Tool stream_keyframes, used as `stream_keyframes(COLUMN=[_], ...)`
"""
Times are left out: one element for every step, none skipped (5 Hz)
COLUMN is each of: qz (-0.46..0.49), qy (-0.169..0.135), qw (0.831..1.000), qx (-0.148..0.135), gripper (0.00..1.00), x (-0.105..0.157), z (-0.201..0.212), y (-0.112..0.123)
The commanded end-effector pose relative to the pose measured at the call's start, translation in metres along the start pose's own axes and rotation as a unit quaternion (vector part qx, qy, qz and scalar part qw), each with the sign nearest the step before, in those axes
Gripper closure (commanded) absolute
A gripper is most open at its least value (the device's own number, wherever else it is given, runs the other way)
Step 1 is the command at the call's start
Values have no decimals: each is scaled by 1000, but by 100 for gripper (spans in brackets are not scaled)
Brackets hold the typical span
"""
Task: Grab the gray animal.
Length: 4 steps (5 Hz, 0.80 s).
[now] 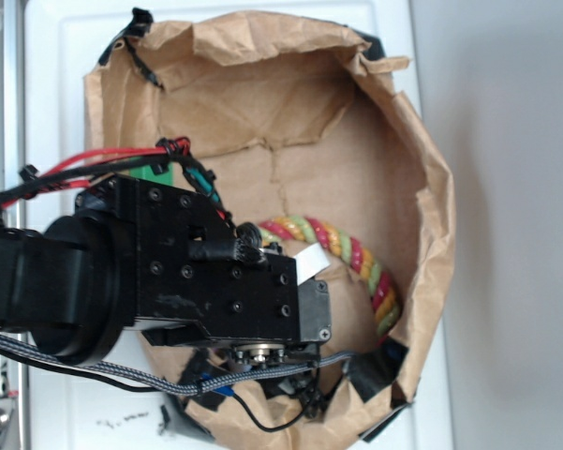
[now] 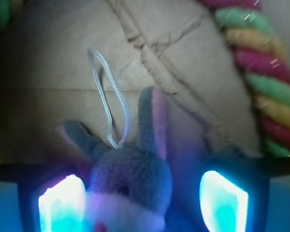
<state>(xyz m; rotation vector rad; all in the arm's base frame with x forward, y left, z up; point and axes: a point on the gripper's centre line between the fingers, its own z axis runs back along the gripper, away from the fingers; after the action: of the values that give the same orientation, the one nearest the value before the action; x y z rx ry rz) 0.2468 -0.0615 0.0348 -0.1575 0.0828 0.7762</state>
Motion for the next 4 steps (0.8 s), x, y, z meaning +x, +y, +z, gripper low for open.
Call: stream_keyframes(qz=[-9, 34, 86, 128], qy=[-7, -19, -14, -28], qw=[1000, 999, 995, 990], qx=[24, -19, -39, -50], gripper=[100, 100, 100, 100], x=[-3, 13, 32, 47], z=[-11, 19, 47, 83], y=[1, -1, -6, -3])
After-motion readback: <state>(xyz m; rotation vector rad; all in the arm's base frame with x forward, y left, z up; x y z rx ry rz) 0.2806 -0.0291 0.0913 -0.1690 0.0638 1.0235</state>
